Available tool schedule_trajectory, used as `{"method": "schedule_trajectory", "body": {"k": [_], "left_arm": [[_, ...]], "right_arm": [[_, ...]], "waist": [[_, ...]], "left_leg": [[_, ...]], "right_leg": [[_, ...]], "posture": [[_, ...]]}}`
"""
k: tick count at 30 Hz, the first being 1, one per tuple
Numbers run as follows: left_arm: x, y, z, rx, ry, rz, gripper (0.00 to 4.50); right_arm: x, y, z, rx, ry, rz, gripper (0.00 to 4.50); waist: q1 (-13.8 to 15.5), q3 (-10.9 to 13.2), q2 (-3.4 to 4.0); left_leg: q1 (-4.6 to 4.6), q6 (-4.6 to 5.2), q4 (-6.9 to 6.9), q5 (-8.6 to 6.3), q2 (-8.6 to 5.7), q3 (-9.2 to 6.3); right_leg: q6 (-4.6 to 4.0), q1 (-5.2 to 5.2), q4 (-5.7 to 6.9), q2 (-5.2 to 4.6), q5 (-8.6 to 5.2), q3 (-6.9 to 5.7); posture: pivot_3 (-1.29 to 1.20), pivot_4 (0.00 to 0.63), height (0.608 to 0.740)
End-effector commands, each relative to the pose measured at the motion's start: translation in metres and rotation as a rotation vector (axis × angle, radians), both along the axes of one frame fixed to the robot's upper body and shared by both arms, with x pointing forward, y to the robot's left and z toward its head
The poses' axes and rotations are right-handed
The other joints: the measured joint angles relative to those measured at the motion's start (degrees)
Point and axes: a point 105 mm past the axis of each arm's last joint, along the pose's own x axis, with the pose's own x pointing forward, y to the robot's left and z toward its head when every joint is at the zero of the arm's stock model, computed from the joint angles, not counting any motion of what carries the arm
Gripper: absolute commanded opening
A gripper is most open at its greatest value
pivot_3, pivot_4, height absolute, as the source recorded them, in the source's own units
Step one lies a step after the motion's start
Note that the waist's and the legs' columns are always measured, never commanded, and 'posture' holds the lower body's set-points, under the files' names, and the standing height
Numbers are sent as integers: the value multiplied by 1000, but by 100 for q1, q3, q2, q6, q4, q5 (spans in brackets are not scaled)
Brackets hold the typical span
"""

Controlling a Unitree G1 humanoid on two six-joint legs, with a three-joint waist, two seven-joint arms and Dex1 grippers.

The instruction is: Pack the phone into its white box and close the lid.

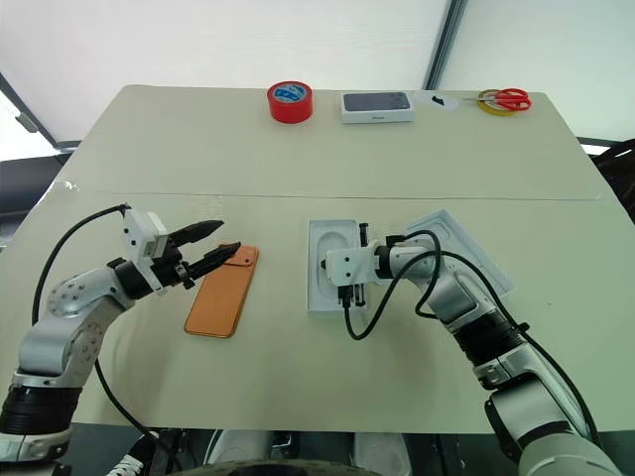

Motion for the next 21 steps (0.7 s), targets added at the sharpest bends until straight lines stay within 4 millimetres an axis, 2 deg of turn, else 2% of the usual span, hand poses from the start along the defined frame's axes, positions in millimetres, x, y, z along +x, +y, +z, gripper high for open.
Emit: {"method": "schedule_trajectory", "body": {"k": [1,5,8,10,15,21], "left_arm": [[-1,11,13,-12,-11,37,2885],[-4,39,1,-97,214,110,2885],[-9,59,-3,-163,336,139,2885],[-18,77,-12,-248,516,155,2885],[-22,93,-11,-364,659,138,2885],[-31,79,-34,-319,801,68,2885]], "right_arm": [[6,-3,18,57,-17,-22,21],[-1,32,55,297,26,25,21],[-5,51,61,338,40,48,21],[-11,74,56,317,43,77,21],[-20,103,45,241,87,145,21],[-31,115,16,50,169,207,21]], "waist": [[-6,0,0],[-56,1,1],[-54,2,2],[-51,-1,-3],[6,0,-4],[-28,-5,-14]], "left_leg": [[0,0,0,0,0,0],[0,-1,-2,0,6,0],[-1,-1,-6,0,10,0],[-1,-1,-6,0,10,0],[-2,-1,-5,0,-2,0],[-3,-1,-6,-2,-8,0]], "right_leg": [[0,0,0,0,0,0],[0,-6,2,4,0,1],[0,-10,3,7,0,1],[0,-10,4,7,0,1],[-1,-38,10,-3,-1,0],[-1,-45,15,-8,0,1]], "posture": [[0,150,730],[0,150,730],[0,150,730],[0,150,730],[0,150,730],[0,150,730]]}}
